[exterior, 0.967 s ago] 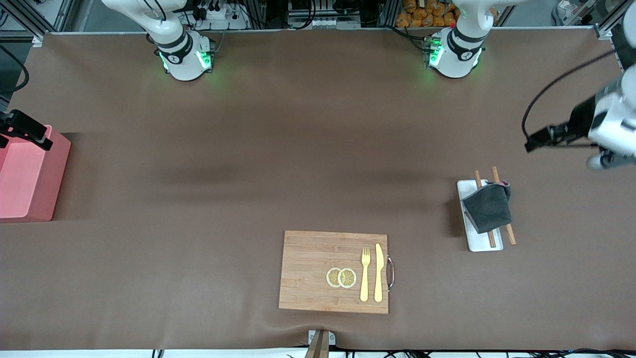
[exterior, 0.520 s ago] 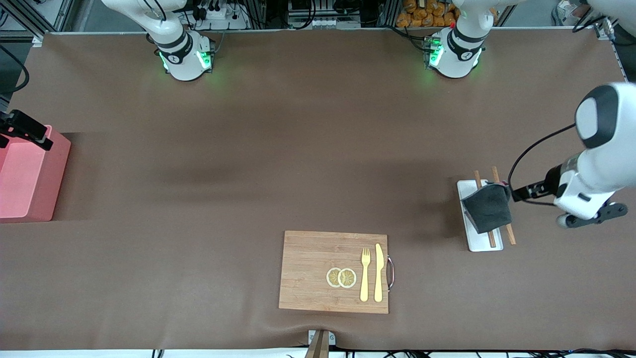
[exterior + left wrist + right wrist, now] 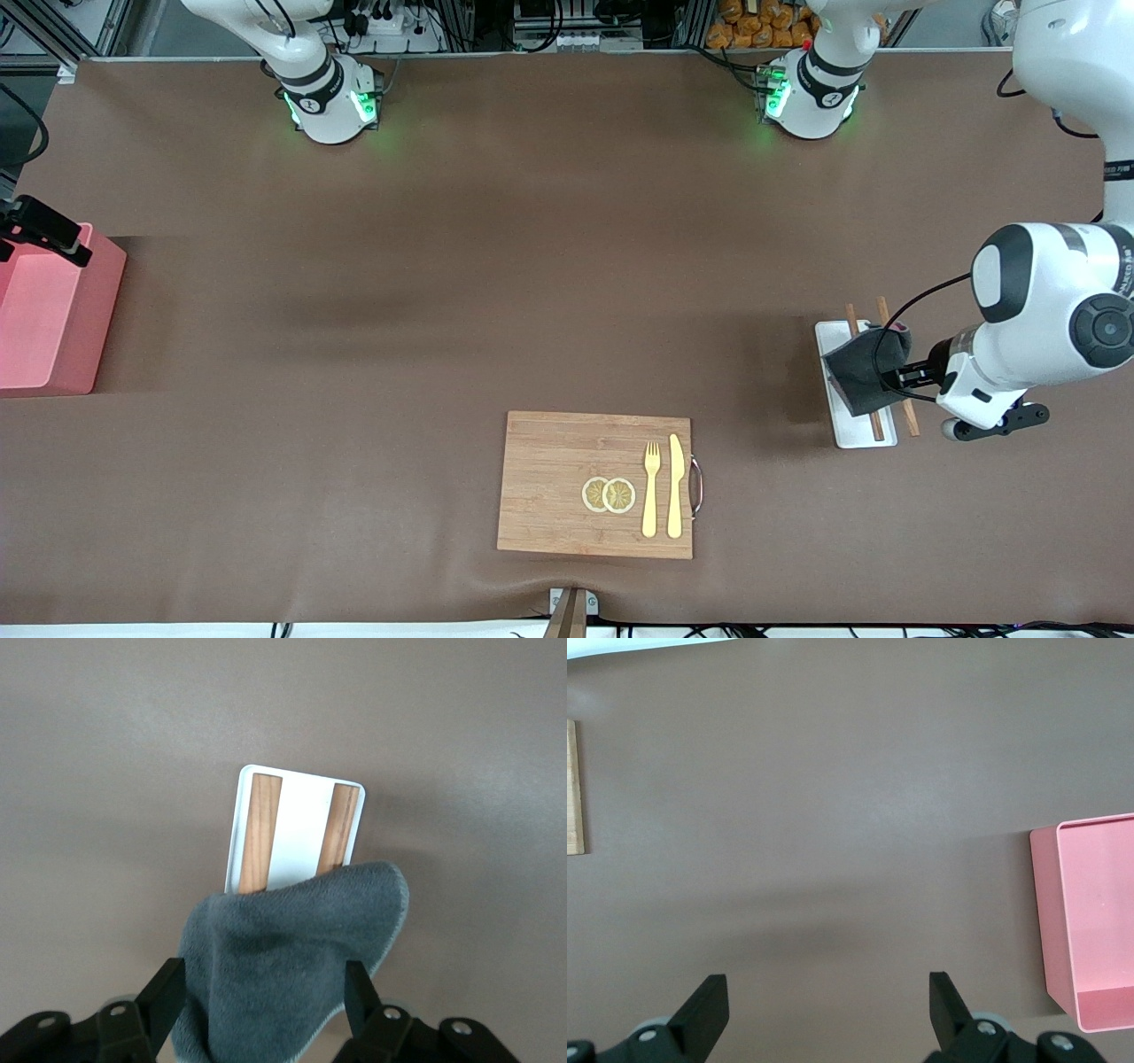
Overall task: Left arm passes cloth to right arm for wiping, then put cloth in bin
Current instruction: 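Close the left gripper on the grey cloth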
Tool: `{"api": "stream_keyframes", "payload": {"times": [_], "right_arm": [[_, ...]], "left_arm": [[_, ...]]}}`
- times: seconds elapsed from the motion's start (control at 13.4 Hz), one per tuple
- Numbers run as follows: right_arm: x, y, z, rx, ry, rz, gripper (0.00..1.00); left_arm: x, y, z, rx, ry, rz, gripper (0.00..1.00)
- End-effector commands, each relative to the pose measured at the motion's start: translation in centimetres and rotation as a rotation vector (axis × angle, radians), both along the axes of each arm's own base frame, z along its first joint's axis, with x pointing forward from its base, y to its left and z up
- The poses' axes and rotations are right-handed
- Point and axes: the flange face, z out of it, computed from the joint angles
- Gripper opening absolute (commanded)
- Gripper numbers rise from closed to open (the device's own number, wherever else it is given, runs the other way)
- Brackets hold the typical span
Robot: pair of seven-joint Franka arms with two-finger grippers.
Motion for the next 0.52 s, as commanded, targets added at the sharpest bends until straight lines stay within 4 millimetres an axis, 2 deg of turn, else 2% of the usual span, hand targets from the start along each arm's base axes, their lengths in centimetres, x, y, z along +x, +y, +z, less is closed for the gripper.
{"api": "stream_keyframes", "payload": {"times": [0.0, 0.07, 0.22, 0.45], "right_arm": [[-0.2, -0.4, 0.0, -0.013, 0.007, -0.015, 1.0], [-0.2, -0.4, 0.0, -0.013, 0.007, -0.015, 1.0], [-0.2, -0.4, 0.0, -0.013, 0.007, -0.015, 1.0], [-0.2, -0.4, 0.0, -0.013, 0.007, -0.016, 1.0]], "left_arm": [[0.4, 0.4, -0.3, 0.019, -0.01, -0.013, 0.75], [0.4, 0.4, -0.8, 0.019, -0.006, -0.014, 0.74], [0.5, 0.5, -1.9, 0.027, 0.006, -0.021, 0.68], [0.5, 0.6, -2.5, 0.026, 0.012, -0.019, 0.62]]}}
